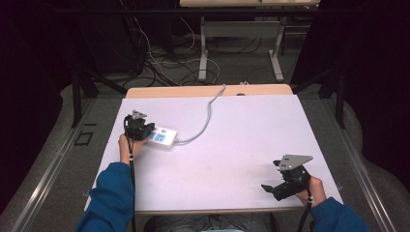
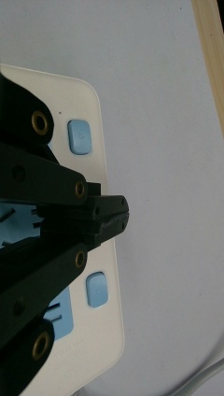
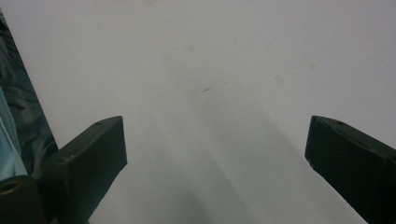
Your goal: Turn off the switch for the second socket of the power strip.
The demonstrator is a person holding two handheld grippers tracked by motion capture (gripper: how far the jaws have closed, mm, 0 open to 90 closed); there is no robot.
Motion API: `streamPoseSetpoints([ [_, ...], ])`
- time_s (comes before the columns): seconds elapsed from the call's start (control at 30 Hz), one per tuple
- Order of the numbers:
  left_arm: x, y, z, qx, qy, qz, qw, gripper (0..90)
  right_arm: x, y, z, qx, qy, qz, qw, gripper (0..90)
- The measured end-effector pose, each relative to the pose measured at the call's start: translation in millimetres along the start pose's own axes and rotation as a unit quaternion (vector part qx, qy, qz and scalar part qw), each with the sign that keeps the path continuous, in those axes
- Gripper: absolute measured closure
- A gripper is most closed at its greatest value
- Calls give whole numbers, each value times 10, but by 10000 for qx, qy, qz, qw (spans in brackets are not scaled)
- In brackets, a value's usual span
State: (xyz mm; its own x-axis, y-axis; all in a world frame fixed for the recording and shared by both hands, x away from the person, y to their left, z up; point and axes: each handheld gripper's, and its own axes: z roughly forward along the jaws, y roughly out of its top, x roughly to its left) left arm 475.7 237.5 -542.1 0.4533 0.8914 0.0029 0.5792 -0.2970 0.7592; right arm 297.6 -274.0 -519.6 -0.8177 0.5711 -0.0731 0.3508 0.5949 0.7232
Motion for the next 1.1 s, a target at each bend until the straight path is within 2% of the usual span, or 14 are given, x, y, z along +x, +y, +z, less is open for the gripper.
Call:
streamPoseSetpoints([
  [0.2, -16, -5, 13, -74, 62, -17, 10000, 900, 2, -3, 3, -29, -23, 12, 10000, 50],
  [0.4, -8, -6, 10, -54, 27, -22, 10000, 900, 0, -1, 1, -4, 1, 1, 10000, 49],
  [0.47, -3, -4, -1, 27, -18, -41, 10000, 900, 0, -1, 1, -5, 1, 4, 10000, 50],
  [0.5, -9, -7, 6, -26, -8, -66, 10000, 900, 2, -3, 3, -31, -23, 13, 10000, 50],
  [0.53, -5, -7, -1, 6, 9, -27, 10000, 900, 1, -3, 3, -29, -21, 13, 10000, 50],
  [0.6, -7, -16, 11, -85, 16, -54, 9999, 900, 1, -2, 2, -22, -6, 5, 10000, 50],
  [0.67, -7, -8, -2, 12, 11, -19, 10000, 900, 0, -2, 0, -9, 1, 2, 10000, 50],
  [0.7, -10, -11, 8, -53, 29, -7, 10000, 900, 3, -3, -1, -4, 1, 28, 10000, 50],
  [1.1, -27, -9, 20, -102, 121, 78, 9998, 900, 3, -1, -2, 36, 11, 24, 10000, 50],
])
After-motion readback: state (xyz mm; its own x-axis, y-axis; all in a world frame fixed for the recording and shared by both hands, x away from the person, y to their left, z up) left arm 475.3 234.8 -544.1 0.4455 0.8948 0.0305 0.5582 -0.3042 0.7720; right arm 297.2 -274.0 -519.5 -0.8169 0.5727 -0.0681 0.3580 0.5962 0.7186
